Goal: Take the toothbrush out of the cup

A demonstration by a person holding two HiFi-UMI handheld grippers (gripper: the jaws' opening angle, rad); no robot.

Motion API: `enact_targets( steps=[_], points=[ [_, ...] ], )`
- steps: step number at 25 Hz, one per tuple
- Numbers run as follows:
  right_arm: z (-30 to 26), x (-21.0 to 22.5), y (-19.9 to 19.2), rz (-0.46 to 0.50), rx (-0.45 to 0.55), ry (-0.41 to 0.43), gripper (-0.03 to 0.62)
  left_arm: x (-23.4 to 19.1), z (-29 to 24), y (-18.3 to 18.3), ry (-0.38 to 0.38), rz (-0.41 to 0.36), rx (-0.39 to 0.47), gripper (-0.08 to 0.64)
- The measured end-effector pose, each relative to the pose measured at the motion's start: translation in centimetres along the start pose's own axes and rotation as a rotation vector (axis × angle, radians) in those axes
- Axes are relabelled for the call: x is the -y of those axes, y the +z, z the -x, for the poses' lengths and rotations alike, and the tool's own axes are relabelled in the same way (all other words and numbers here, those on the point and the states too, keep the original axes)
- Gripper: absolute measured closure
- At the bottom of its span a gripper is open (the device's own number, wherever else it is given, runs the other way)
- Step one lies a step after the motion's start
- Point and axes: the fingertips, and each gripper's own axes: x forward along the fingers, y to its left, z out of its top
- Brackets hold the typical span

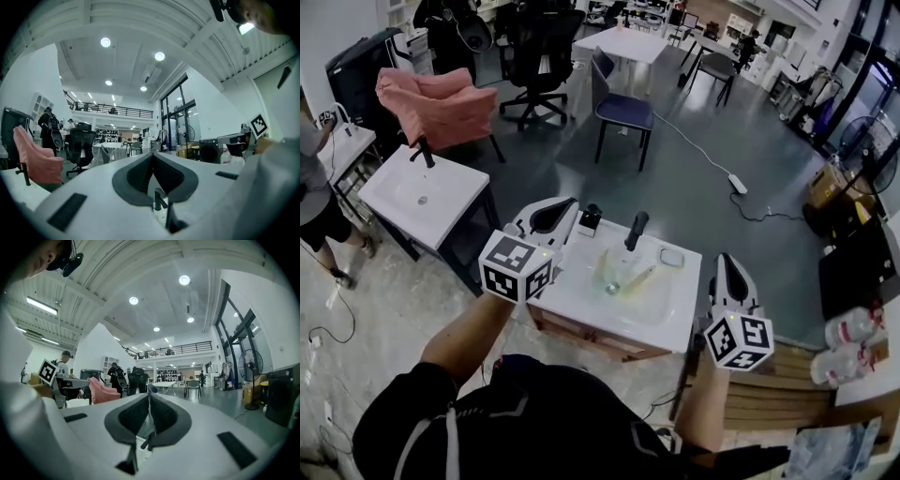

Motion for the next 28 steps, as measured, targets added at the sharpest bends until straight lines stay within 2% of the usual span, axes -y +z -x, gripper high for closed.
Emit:
enact_targets(
  steps=[5,9,22,24,28],
  points=[
    [-1.4,1.7,-0.6,-0.015,-0.01,0.007,0.575,0.4,-1.9,-0.6,-0.002,0.013,-0.015,0.555],
    [-2.8,2.1,-1.0,-0.013,-0.018,-0.016,0.574,-0.8,-3.4,-1.4,-0.019,0.02,-0.022,0.555],
    [-6.7,0.6,-2.5,-0.034,-0.048,-0.135,0.546,-5.7,-6.6,-3.0,-0.158,0.035,-0.044,0.555],
    [-7.3,0.2,-2.8,-0.031,-0.058,-0.143,0.525,-6.5,-6.8,-3.3,-0.168,0.043,-0.047,0.555],
    [-7.9,-0.2,-3.2,-0.035,-0.059,-0.161,0.525,-7.6,-7.2,-3.9,-0.184,0.061,-0.042,0.555]
  ],
)
